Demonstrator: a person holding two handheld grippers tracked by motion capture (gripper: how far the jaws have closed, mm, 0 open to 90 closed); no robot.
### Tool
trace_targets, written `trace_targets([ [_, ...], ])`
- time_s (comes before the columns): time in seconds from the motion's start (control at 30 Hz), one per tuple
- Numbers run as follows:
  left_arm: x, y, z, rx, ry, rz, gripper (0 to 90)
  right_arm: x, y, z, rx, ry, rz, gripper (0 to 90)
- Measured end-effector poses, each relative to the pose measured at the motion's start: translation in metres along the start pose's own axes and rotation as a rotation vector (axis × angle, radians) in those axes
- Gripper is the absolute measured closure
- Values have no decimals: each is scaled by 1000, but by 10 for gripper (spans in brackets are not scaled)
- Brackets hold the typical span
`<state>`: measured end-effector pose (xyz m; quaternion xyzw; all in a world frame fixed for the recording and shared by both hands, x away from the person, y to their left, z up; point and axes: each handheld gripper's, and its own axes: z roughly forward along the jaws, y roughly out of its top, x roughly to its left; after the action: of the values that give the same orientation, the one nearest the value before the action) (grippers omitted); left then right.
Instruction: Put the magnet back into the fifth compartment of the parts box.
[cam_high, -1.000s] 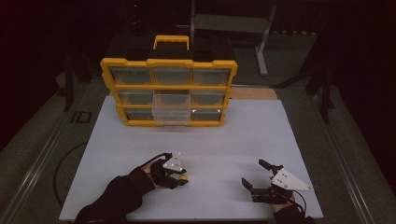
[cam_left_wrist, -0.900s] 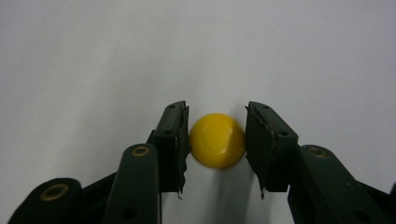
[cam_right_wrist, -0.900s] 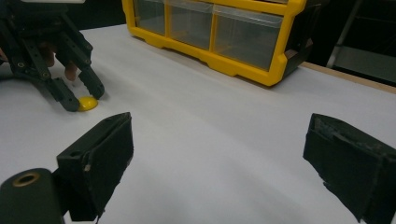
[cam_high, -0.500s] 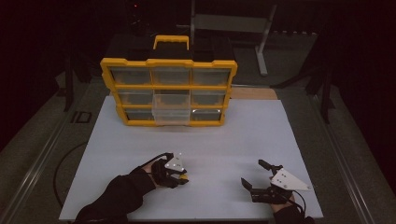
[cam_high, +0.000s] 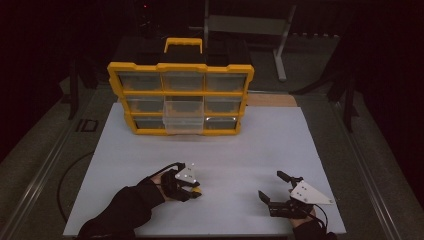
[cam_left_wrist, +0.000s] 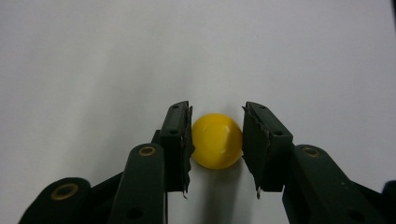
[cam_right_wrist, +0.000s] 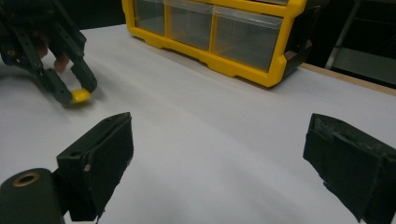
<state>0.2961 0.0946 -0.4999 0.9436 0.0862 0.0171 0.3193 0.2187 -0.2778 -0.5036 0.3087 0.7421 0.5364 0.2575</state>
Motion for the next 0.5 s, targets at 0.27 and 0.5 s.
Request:
trace_targets([
  [0.27, -1, 2, -14, 8, 0, 6, 635, 0, -1, 1, 4, 1, 3, 84],
  [0.5, 1, 6, -27, 10, -5, 0, 635, 0, 0, 0, 5, -2, 5, 84],
])
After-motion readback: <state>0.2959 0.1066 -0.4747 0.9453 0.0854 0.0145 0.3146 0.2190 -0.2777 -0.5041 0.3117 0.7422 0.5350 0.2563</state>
